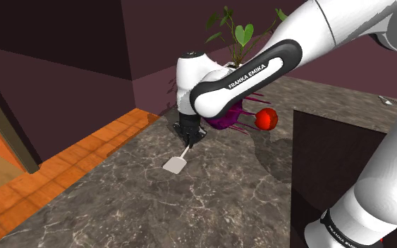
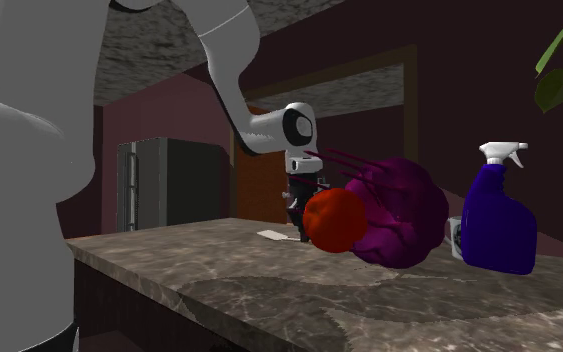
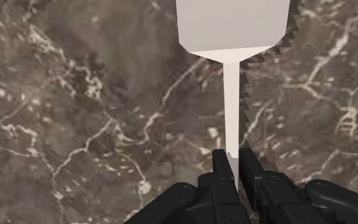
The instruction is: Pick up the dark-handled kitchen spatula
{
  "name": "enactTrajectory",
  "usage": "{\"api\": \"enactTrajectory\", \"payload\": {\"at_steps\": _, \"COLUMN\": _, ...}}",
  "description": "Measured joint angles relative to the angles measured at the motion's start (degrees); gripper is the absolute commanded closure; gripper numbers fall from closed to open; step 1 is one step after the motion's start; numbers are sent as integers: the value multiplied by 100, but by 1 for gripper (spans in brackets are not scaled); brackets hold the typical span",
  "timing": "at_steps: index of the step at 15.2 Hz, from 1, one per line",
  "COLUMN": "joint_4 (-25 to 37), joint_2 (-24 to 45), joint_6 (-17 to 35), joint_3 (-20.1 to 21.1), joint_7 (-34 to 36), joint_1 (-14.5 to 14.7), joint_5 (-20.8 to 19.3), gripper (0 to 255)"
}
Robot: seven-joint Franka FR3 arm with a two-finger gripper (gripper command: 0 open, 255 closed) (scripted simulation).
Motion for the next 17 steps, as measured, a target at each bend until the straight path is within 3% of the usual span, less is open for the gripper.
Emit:
{"api": "enactTrajectory", "payload": {"at_steps": 7, "joint_4": -4, "joint_2": -28, "joint_6": -16, "joint_3": 2, "joint_7": -28, "joint_1": -12, "joint_5": 24, "gripper": 255}}
{"api": "enactTrajectory", "payload": {"at_steps": 17, "joint_4": 283, "joint_2": -490, "joint_6": -663, "joint_3": 74, "joint_7": -343, "joint_1": -79, "joint_5": 424, "gripper": 255}}
